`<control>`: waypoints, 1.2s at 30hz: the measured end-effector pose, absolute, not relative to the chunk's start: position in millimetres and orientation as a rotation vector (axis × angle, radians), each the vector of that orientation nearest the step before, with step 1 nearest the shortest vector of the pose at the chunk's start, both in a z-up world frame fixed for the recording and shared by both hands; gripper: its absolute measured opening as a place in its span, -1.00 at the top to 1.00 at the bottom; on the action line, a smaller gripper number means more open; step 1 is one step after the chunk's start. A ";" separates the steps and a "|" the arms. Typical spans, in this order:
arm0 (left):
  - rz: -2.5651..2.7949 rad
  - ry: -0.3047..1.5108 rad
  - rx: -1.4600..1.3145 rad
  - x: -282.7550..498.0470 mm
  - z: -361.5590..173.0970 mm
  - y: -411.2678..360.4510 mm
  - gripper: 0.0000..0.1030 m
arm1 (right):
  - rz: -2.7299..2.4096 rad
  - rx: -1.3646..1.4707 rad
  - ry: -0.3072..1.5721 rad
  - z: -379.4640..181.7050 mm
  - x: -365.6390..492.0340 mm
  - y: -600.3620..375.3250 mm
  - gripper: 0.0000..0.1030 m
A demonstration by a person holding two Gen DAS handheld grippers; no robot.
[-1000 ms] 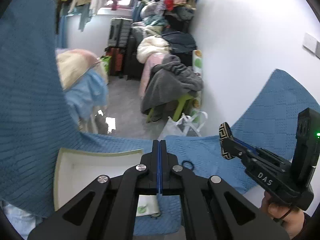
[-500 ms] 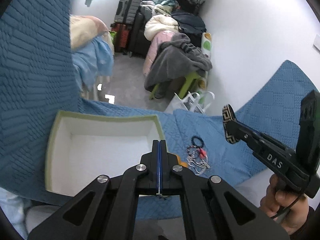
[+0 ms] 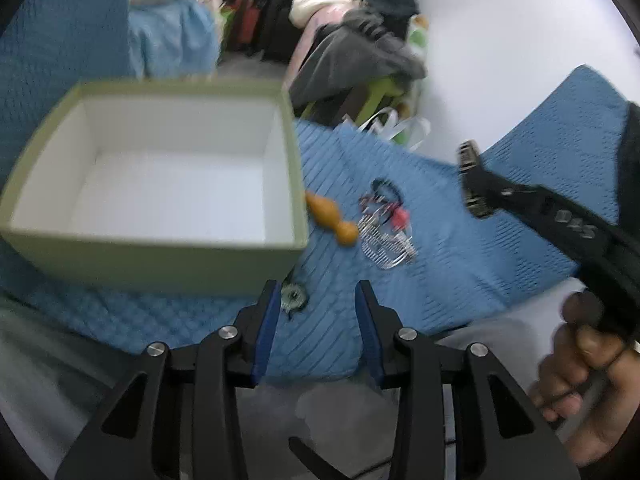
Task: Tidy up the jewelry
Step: 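Lift the bangle with the right gripper while the left gripper grasps the green pendant necklace, then carry the pendant necklace into the green box with the left gripper while the right gripper carries the bangle there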
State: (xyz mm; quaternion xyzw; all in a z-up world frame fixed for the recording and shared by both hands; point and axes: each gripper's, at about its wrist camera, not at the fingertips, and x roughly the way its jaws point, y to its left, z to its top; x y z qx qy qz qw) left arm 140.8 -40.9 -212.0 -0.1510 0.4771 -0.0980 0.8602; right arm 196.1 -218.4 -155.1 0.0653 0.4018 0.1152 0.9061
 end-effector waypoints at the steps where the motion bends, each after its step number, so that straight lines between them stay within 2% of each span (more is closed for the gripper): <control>1: -0.188 1.014 -0.317 142.2 -221.2 -43.4 0.24 | 0.235 0.135 0.832 -160.1 195.0 -219.9 0.74; 7: -0.142 1.081 -0.321 155.4 -264.6 -59.5 0.24 | 0.229 0.151 0.870 -190.4 192.9 -228.6 0.74; 16: -0.028 1.102 -0.209 163.2 -289.9 -79.6 0.24 | 0.216 0.178 0.881 -206.5 190.3 -241.1 0.73; 24: 0.023 1.052 -0.145 166.5 -293.8 -84.6 0.22 | 0.226 0.183 0.890 -211.1 190.7 -241.2 0.73; 26: 0.033 1.048 -0.111 167.1 -294.8 -89.2 0.31 | 0.229 0.177 0.890 -211.4 189.8 -240.5 0.73; 30: 0.007 1.064 -0.096 167.6 -293.0 -96.3 0.32 | 0.232 0.178 0.897 -212.3 189.7 -240.6 0.73; 36: -0.065 1.021 -0.100 156.1 -263.2 -106.0 0.33 | 0.225 0.178 0.907 -212.6 190.6 -243.8 0.73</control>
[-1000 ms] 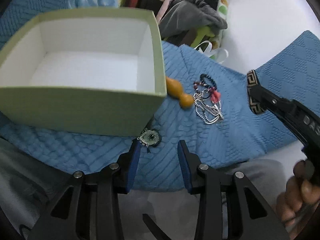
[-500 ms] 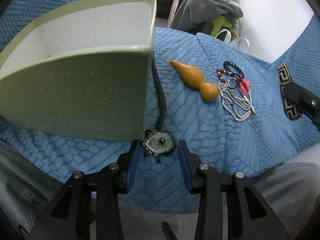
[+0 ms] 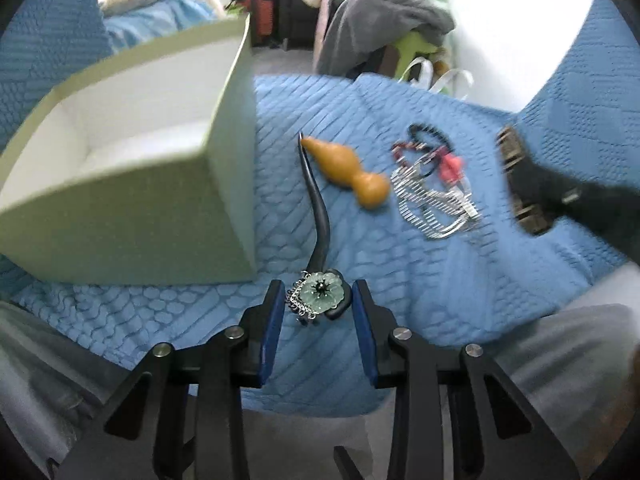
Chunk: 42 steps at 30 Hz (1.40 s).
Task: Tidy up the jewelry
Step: 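Carry the pendant necklace into the green box with the left gripper while the right gripper carries the bangle there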
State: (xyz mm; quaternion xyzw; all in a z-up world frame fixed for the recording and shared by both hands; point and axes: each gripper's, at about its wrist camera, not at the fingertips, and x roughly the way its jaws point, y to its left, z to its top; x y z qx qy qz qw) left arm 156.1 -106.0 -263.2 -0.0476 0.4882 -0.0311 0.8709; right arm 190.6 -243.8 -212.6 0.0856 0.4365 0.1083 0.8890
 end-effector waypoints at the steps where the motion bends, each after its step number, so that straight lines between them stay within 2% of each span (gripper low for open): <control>1: -0.077 1.011 -0.108 155.4 -257.3 -106.0 0.33 | 0.222 0.179 0.911 -212.1 191.2 -244.8 0.73; 7: -0.123 0.936 -0.148 157.3 -214.0 -98.4 0.33 | 0.204 0.157 0.899 -195.1 194.1 -242.7 0.73; 14: -0.146 0.845 -0.215 163.4 -158.6 -72.3 0.33 | 0.226 0.129 0.828 -150.2 199.9 -227.4 0.74; 24: -0.112 0.646 -0.244 170.5 -57.2 -11.0 0.33 | 0.323 0.107 0.711 -83.9 212.4 -184.7 0.74; 28: -0.071 0.603 -0.218 170.2 -36.5 16.5 0.32 | 0.380 0.086 0.697 -74.0 218.0 -153.8 0.74; 33: -0.025 0.613 -0.206 171.3 -40.5 51.5 0.33 | 0.450 0.061 0.727 -84.0 223.6 -111.5 0.73; 42: 0.012 0.761 -0.244 175.4 -100.3 106.5 0.32 | 0.535 0.001 0.855 -137.5 226.9 -48.2 0.73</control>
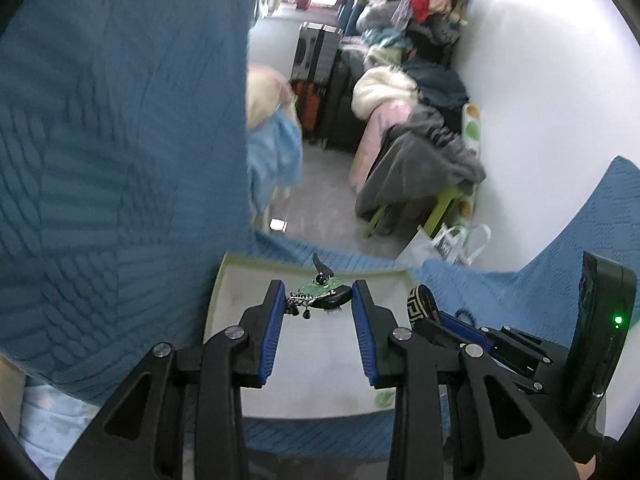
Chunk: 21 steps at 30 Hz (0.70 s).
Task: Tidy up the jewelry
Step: 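Carry the pendant necklace into the green box with the left gripper while the right gripper carries the bangle there, then open both grippers to drop the necklace and bangle into the box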
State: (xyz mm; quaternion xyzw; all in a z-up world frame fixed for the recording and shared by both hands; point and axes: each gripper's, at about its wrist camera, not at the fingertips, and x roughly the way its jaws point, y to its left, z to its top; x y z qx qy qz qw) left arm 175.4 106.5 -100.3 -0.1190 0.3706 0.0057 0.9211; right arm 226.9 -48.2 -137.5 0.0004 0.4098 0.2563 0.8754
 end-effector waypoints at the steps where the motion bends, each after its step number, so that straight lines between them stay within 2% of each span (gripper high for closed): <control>1: 0.014 0.776 -0.246 175.9 -105.8 109.5 0.32 | 0.538 -0.009 0.870 -144.0 227.0 -43.2 0.73; 13: -0.005 0.959 -0.261 181.5 -159.3 124.0 0.31 | 0.545 -0.055 1.027 -202.6 230.8 -17.2 0.63; 15: -0.008 0.973 -0.264 181.0 -162.4 124.1 0.31 | 0.543 -0.056 1.032 -204.8 229.6 -16.9 0.50; 18: -0.013 0.979 -0.271 180.6 -161.0 123.9 0.27 | 0.554 -0.048 1.032 -202.1 229.5 -18.6 0.45; 19: -0.021 0.981 -0.283 180.7 -159.7 124.6 0.12 | 0.561 -0.044 1.026 -199.3 229.6 -20.2 0.42; 20: -0.023 0.976 -0.289 179.6 -157.2 124.6 -0.19 | 0.563 -0.041 1.020 -196.8 229.9 -21.7 0.34; 21: -0.016 0.967 -0.288 178.8 -154.5 125.0 -0.35 | 0.565 -0.037 1.012 -193.1 229.6 -23.9 0.31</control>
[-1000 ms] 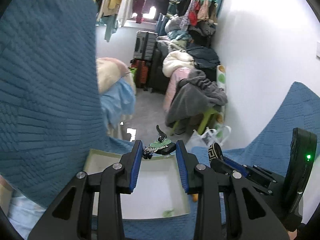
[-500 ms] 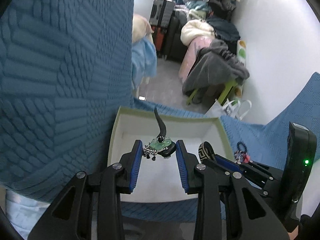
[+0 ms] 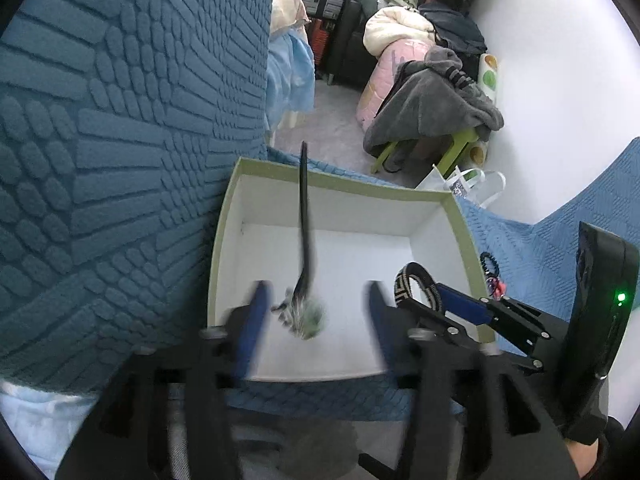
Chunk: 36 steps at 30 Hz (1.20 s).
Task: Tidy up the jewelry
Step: 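Open both grippers to drop the necklace and bangle into the box, then grasp the pink charm keychain with the right gripper while the left gripper grasps the orange gourd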
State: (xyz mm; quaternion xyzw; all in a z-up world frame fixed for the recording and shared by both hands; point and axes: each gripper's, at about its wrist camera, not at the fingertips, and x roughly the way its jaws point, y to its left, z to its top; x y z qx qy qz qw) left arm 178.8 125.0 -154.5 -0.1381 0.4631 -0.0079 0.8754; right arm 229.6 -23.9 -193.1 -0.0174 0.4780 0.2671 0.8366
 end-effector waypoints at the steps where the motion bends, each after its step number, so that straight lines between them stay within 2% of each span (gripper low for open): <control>1: -0.008 0.950 -0.287 177.0 -150.3 125.1 -0.52 | 0.569 -0.030 0.999 -187.8 229.1 -27.1 0.31; 19: -0.060 0.749 -0.260 155.3 -61.0 83.1 -0.52 | 0.536 0.024 0.688 -63.3 206.0 -101.0 0.05; 28: -0.133 0.718 -0.255 156.4 -55.1 40.2 -0.52 | 0.462 0.028 0.628 -55.3 189.7 -152.0 0.05; 36: -0.190 0.740 -0.269 161.0 -73.9 -4.9 -0.52 | 0.401 0.051 0.638 -76.3 182.9 -197.4 0.05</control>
